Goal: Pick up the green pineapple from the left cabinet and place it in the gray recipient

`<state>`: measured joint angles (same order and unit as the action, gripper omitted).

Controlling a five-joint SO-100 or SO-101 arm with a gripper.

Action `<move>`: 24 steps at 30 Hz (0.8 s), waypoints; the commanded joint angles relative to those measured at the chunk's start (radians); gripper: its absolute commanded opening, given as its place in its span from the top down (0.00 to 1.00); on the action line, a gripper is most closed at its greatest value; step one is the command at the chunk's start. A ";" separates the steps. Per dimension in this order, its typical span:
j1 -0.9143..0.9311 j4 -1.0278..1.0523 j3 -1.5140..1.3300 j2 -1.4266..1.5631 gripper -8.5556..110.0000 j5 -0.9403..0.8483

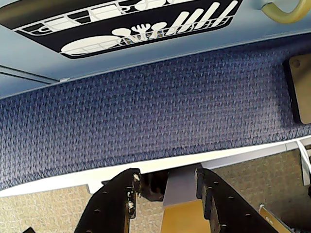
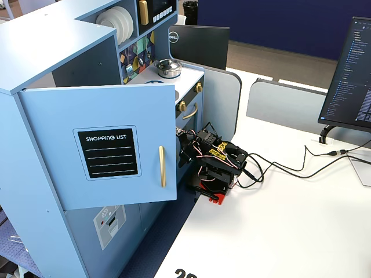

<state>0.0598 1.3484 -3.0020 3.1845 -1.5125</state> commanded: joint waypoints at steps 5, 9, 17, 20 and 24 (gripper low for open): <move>0.005 0.183 0.000 -0.006 0.93 -0.026; -0.008 0.183 0.000 -0.006 0.93 -0.040; -0.623 -0.561 0.000 0.002 0.87 0.232; -0.815 -1.072 0.000 -0.026 0.89 -0.009; -0.919 -1.387 0.124 -0.190 0.82 -0.127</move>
<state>-0.7501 0.3958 -3.0097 3.0925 -1.5355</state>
